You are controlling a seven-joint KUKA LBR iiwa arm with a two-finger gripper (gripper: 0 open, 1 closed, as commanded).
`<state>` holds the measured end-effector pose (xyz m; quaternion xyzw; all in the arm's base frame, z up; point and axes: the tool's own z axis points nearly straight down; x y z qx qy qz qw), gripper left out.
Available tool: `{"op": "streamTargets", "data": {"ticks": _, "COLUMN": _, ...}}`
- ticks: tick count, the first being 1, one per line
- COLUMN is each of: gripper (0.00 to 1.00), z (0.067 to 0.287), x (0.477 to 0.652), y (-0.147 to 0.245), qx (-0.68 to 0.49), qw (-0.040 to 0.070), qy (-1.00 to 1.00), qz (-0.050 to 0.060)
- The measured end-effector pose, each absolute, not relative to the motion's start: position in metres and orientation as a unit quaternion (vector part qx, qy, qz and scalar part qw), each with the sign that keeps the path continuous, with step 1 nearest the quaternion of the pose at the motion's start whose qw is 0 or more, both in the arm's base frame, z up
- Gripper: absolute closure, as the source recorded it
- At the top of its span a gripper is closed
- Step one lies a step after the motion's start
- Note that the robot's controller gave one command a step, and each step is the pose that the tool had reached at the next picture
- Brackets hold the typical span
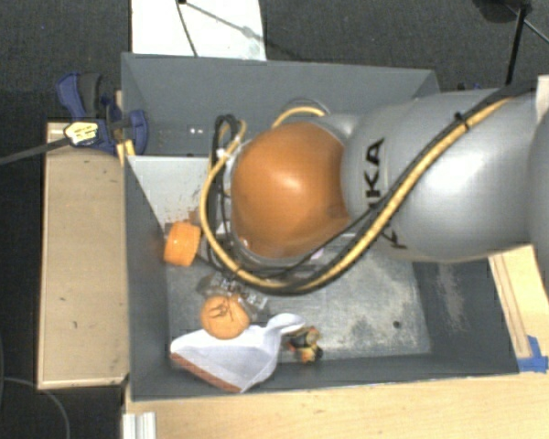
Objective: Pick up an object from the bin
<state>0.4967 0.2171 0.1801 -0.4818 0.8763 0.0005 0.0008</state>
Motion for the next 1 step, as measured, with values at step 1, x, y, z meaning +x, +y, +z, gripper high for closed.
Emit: {"op": "streamTargets", "data": {"ticks": 1, "gripper": 1.0, "z": 0.1801, "x": 0.4966, "y": 0.2171, "qx": -0.481, "qw": 0.001, "qy": 0.877, "qz": 0.001}}
